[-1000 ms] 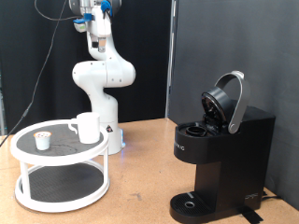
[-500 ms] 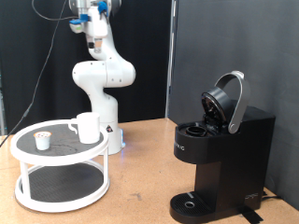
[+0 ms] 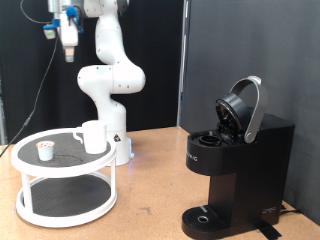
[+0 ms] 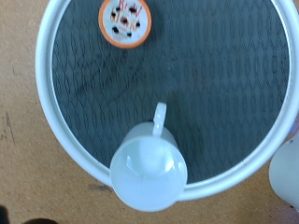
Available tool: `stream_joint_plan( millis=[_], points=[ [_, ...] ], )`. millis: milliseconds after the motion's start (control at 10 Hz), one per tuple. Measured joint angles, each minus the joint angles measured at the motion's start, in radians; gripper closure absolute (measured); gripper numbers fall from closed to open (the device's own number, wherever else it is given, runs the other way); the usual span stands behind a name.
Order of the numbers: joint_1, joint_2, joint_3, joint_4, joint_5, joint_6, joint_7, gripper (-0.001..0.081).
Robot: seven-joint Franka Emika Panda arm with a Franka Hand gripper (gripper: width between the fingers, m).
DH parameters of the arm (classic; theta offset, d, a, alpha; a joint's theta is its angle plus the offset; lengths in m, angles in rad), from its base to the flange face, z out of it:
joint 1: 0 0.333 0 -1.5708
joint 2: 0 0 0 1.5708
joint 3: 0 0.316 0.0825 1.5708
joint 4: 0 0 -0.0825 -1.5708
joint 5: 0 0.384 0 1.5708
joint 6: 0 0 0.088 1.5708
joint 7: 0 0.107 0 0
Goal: Make a cup of coffee with the keurig machine
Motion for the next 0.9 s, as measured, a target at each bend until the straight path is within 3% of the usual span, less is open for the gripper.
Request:
stream_joint_plan(
  millis=[500, 900],
  points=[
    [0.001, 0.019, -0.034, -0.008, -0.001, 0.028, -0.048, 0.0072],
    [-0.012, 0.040, -0.066, -0.111, -0.055, 0.165, -0.049, 0.0072]
  ],
)
